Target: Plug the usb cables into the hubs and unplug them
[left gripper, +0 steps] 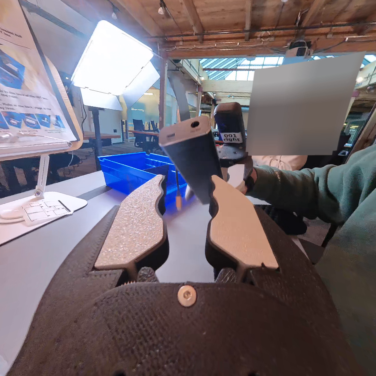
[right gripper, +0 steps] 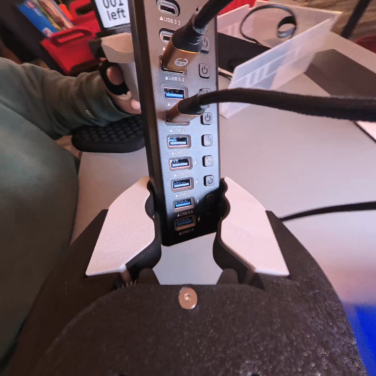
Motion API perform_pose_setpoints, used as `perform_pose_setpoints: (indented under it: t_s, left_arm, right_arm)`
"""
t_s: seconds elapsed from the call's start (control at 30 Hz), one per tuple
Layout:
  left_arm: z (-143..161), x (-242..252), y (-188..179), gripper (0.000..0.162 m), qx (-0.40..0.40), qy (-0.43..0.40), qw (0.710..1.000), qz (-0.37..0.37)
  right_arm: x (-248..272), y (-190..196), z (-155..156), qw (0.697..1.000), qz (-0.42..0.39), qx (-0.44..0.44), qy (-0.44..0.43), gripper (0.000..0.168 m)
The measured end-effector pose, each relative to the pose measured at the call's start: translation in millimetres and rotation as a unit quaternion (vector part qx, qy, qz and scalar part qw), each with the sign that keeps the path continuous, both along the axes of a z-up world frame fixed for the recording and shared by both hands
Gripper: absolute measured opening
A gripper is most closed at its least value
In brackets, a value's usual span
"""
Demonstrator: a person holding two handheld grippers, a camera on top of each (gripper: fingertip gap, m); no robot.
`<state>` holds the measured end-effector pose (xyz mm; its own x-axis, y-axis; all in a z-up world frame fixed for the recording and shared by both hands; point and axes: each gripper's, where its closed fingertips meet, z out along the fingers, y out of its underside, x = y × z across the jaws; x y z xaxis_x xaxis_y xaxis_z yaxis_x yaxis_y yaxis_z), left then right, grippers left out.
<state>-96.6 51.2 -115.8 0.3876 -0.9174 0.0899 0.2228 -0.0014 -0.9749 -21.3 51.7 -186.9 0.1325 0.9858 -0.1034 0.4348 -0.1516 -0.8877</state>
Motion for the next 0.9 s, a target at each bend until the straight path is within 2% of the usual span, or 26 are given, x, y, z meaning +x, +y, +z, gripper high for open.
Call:
perform_pose_setpoints:
  t_s: [0.13,0.23,0.37,0.47,0.57,0.7,0.8,0.9]
  left_arm:
    - [-12,1,4,0.044,-0.031,0.022,0.999,-0.012]
    - [-21,6,2,0.044,-0.037,0.041,0.998,-0.019]
    - [-31,14,2,0.044,-0.044,0.064,0.997,-0.03]
    - [-38,17,2,0.044,-0.048,0.082,0.995,-0.028]
    - [-45,17,2,0.043,-0.045,0.101,0.994,-0.022]
    - [-53,14,8,0.041,-0.058,0.112,0.992,-0.015]
    - [-56,13,12,0.041,-0.067,0.11,0.992,-0.014]
    - [-59,11,15,0.042,-0.062,0.117,0.991,-0.006]
  right_arm:
    - [44,37,18,0.995,-0.067,0.054,-0.045,0.062]
    - [89,79,39,0.98,-0.129,0.117,-0.1,0.062]
    - [170,165,69,0.926,-0.215,0.205,-0.235,0.062]
    - [229,229,75,0.874,-0.243,0.236,-0.347,0.062]
    - [275,275,56,0.838,-0.238,0.223,-0.439,0.062]
    - [312,312,5,0.805,-0.218,0.16,-0.529,0.063]
    - [315,328,-31,0.796,-0.195,0.123,-0.559,0.063]
    - [302,335,-59,0.802,-0.164,0.088,-0.567,0.063]
